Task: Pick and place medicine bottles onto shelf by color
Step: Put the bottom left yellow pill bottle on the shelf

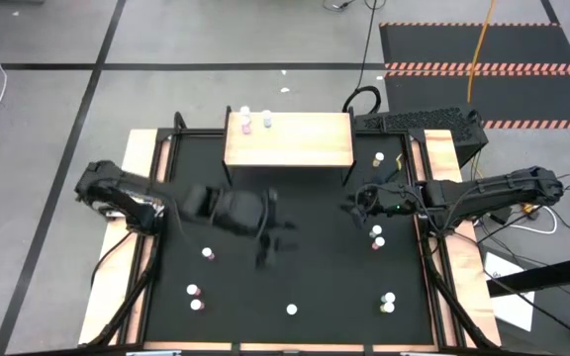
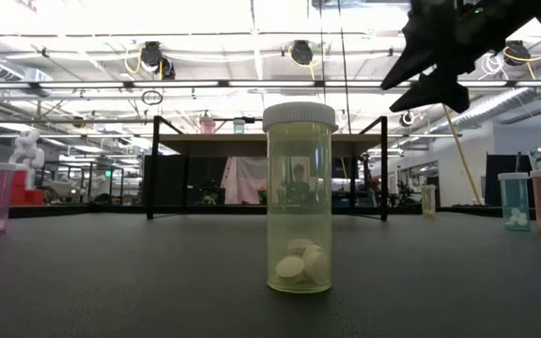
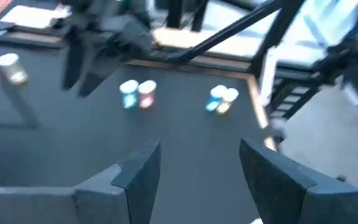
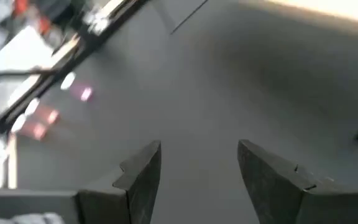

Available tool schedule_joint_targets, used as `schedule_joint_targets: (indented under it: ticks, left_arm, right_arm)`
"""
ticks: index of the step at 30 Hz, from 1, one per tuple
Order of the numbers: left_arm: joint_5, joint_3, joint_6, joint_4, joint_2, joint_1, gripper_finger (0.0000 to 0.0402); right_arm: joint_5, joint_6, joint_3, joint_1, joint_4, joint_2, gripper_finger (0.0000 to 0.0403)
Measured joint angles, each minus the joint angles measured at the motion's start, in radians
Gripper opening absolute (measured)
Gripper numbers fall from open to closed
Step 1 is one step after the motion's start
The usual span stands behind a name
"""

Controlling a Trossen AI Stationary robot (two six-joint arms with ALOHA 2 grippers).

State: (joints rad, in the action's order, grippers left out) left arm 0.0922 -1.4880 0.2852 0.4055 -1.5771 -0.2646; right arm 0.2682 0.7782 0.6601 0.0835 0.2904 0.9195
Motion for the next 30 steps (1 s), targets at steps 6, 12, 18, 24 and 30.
schedule_joint_targets:
  ticks: [6, 12, 18, 24, 30]
  left_arm:
    - [0.027, 0.106, 0.083, -0.175, -0.085, -0.143, 0.0218]
    - [0.013, 0.146, 0.117, -0.262, -0.211, -0.250, 0.0218]
    - [0.012, 0.147, 0.091, -0.270, -0.289, -0.296, 0.0218]
    - [0.016, 0.146, 0.097, -0.289, -0.357, -0.292, 0.0218]
    - [0.034, 0.146, 0.132, -0.295, -0.422, -0.280, 0.0236]
  right_arm:
    - [-0.062, -0.090, -0.001, 0.061, 0.072, 0.000, 0.0208]
    - [-0.058, -0.095, -0.023, 0.098, 0.091, 0.000, 0.0208]
    - [-0.058, -0.049, -0.080, 0.137, 0.081, 0.000, 0.0208]
    - [-0.058, 0.022, -0.118, 0.192, 0.082, -0.001, 0.0208]
    - [-0.031, 0.053, -0.119, 0.242, 0.071, -0.001, 0.0208]
